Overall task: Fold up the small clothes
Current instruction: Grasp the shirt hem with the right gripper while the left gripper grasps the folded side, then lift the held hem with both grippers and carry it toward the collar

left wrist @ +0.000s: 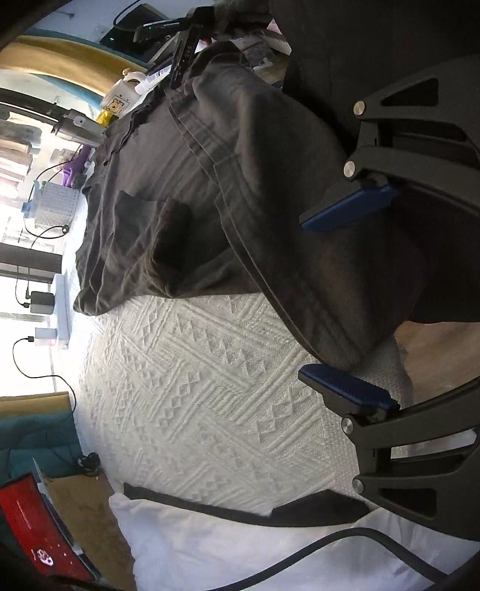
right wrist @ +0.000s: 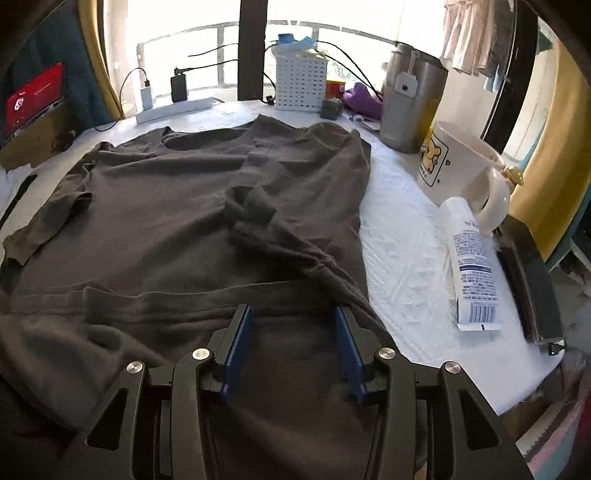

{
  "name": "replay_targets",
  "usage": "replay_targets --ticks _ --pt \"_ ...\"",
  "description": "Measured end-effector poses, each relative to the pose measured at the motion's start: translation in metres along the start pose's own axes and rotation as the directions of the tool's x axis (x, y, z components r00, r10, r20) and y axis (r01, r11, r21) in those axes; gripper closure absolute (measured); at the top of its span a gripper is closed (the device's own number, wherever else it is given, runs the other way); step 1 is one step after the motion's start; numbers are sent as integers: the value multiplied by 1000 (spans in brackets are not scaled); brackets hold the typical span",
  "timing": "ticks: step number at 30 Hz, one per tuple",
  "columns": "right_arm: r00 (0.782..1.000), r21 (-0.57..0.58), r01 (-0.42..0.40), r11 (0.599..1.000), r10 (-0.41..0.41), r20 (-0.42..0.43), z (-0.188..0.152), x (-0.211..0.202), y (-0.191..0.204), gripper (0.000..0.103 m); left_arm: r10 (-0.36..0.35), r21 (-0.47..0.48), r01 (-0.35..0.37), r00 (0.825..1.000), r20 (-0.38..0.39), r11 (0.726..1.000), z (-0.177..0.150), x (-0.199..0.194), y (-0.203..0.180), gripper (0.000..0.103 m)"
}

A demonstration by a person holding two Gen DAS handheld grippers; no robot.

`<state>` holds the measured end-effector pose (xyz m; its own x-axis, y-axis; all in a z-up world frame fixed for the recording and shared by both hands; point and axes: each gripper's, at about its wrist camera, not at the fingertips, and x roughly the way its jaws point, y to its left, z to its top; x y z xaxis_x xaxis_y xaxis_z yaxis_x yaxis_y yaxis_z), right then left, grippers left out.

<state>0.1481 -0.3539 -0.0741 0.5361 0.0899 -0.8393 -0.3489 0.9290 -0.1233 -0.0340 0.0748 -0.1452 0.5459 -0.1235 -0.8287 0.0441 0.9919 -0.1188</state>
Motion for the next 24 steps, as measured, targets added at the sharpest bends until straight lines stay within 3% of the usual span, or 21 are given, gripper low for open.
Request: replay_targets --ticks 2,5,6,7,9,17,24 --pt "1000 -3 -11 1000 11 17 1 2 -3 54 -1 -1 1 1000 12 1000 -1 0 0 30" --pt "1000 -10 -10 1000 11 23 1 3 -3 57 19 10 -19 999 30 1000 -2 -1 -4 58" --pt "999 -16 -20 1000 21 26 -1 2 -1 67 13 13 -13 999 32 1000 -1 -2 -4 68" --pt "999 -21 -36 999 37 26 -1 1 0 84 5 15 -6 999 37 1000 -1 -4 -5 73" --pt "999 -34 -31 999 32 27 -3 -2 4 94 18 29 -20 999 49 999 -1 -8 -7 84" --pt "995 -43 -74 996 76 62 -13 -32 13 98 18 72 -25 995 95 997 3 -21 -15 95" --pt "982 9 -92 996 89 169 -3 -74 1 98 19 70 -28 992 125 997 6 -28 -18 102"
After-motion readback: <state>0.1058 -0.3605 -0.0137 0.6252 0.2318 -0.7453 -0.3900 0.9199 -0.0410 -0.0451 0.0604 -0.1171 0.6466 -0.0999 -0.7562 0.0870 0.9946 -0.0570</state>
